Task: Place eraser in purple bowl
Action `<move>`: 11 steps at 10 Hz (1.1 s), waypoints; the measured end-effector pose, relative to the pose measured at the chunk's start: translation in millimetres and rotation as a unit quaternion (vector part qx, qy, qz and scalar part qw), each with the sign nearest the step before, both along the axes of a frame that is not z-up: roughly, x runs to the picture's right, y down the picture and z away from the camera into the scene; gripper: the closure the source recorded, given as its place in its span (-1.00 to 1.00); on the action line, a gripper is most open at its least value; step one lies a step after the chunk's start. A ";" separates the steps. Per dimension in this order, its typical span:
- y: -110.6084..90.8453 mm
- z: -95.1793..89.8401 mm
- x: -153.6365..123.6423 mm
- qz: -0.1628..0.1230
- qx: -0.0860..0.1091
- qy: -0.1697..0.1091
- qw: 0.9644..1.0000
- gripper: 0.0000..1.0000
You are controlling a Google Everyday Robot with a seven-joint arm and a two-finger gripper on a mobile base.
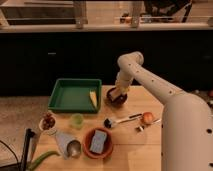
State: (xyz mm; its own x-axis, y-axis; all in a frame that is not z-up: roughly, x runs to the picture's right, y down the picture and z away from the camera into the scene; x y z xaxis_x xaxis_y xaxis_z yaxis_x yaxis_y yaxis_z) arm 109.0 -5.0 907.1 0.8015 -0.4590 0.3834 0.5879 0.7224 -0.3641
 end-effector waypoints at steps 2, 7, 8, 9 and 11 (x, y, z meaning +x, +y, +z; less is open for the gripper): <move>-0.4 1.8 1.5 0.001 -0.002 0.003 1.000 -0.19; -1.4 2.4 -2.4 -0.002 -0.001 -0.002 1.000 -0.60; -0.6 2.4 -2.5 -0.004 -0.001 -0.004 1.000 -0.60; 0.0 1.9 -2.7 -0.005 -0.001 -0.005 1.000 -0.60; 0.3 0.4 -2.9 -0.006 0.000 -0.007 1.000 -0.60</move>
